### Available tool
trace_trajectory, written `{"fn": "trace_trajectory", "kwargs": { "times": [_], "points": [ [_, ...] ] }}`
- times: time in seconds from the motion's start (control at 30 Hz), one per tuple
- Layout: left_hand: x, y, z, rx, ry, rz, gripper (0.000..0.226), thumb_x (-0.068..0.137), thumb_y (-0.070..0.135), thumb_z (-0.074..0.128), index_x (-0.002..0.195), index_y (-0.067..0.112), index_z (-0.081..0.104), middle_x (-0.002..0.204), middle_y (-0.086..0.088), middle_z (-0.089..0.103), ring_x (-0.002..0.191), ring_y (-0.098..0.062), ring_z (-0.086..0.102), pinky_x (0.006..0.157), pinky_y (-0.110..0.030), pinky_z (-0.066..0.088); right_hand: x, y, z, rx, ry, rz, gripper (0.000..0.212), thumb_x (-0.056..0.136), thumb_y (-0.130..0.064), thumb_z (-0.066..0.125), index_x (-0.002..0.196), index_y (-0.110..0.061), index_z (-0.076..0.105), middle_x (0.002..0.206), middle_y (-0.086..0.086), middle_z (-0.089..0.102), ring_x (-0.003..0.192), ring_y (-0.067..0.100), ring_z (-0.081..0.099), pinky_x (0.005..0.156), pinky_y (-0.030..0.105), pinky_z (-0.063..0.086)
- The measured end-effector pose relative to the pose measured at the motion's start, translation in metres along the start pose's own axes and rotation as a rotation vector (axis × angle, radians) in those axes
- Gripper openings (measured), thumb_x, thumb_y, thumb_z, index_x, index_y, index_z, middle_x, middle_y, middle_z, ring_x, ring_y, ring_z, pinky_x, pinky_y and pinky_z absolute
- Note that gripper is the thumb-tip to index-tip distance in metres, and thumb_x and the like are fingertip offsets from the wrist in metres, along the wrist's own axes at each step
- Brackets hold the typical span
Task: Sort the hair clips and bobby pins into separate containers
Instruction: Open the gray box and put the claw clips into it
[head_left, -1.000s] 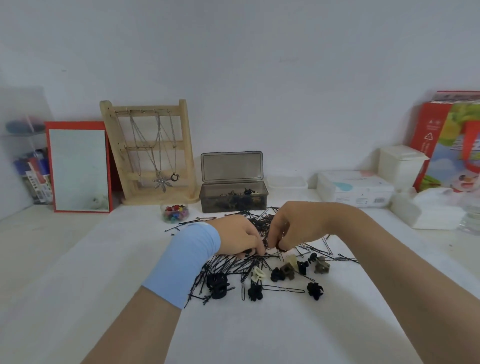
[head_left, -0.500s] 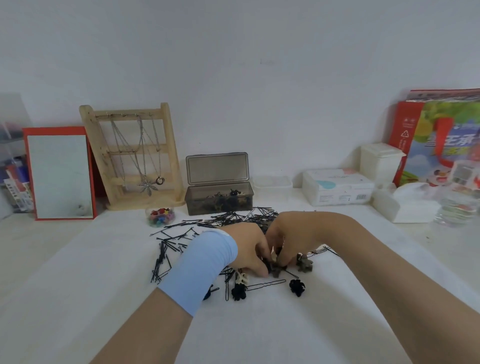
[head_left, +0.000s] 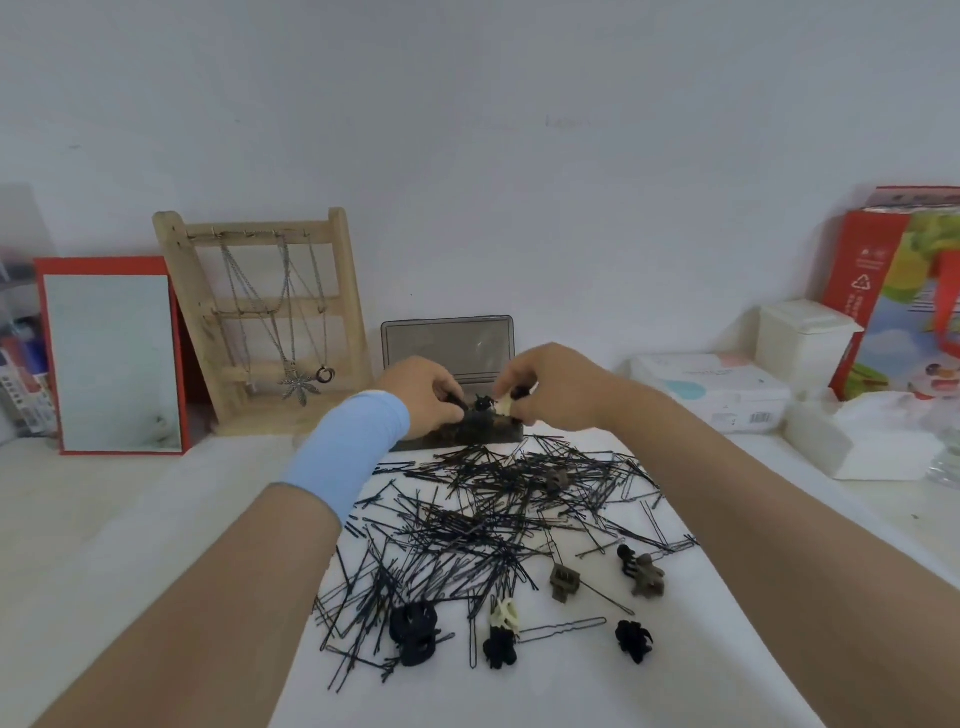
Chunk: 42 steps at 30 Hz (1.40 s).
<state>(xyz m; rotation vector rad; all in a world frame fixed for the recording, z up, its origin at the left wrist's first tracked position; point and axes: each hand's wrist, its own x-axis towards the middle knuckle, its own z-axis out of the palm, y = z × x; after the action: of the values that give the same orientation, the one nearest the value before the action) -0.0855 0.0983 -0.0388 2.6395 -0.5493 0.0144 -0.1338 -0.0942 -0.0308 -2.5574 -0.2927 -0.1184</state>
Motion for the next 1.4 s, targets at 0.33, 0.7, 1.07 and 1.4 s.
{"fn": "trace_trajectory", "kwargs": {
  "times": [0.33,0.7,1.07,1.4],
  "points": [
    [0.029,-0.012,0.006,-0.211,0.066,-0.046,0.056,0.088,0.024,0.071,0.139,0.030,0.050,0.135,0.006,0.058,0.113,-0.014,0.061,0.098,-0.028,0.042,0.042,0.012,0.005,0.061,0.037,0.017,0.034,0.088,-0.011,0.068,0.121,-0.016,0.070,0.120,0.004,0.068,0.102,0.016,0.064,0.078,0.025,0.054],
    [-0.064,0.059,0.044,-0.140,-0.356,0.291,0.013,0.084,0.034,0.074,0.096,0.035,0.076,0.081,0.025,0.066,0.073,0.008,0.059,0.074,-0.012,0.045,-0.078,0.011,-0.010,-0.208,-0.530,0.242,0.013,0.079,-0.026,0.075,0.090,-0.032,0.072,0.074,-0.014,0.073,0.073,0.010,0.074,0.057,0.023,0.053],
    [-0.085,0.075,0.063,0.056,-0.381,0.292,0.014,0.086,0.031,0.071,0.098,0.034,0.076,0.098,0.019,0.068,0.080,-0.001,0.057,0.071,-0.016,0.043,-0.114,0.015,0.005,-0.285,-0.338,0.198,0.028,0.071,-0.018,0.078,0.094,-0.034,0.072,0.087,-0.008,0.072,0.076,0.018,0.069,0.066,0.032,0.060],
    [-0.097,0.091,0.056,-0.242,-0.380,0.312,0.012,0.085,0.017,0.074,0.091,0.028,0.076,0.080,0.014,0.066,0.067,-0.016,0.072,0.075,-0.030,0.060,-0.127,0.010,-0.023,-0.029,-0.168,0.188,0.025,0.081,-0.003,0.067,0.092,-0.025,0.074,0.085,-0.001,0.073,0.052,0.001,0.064,0.045,0.016,0.048]
  ]
}}
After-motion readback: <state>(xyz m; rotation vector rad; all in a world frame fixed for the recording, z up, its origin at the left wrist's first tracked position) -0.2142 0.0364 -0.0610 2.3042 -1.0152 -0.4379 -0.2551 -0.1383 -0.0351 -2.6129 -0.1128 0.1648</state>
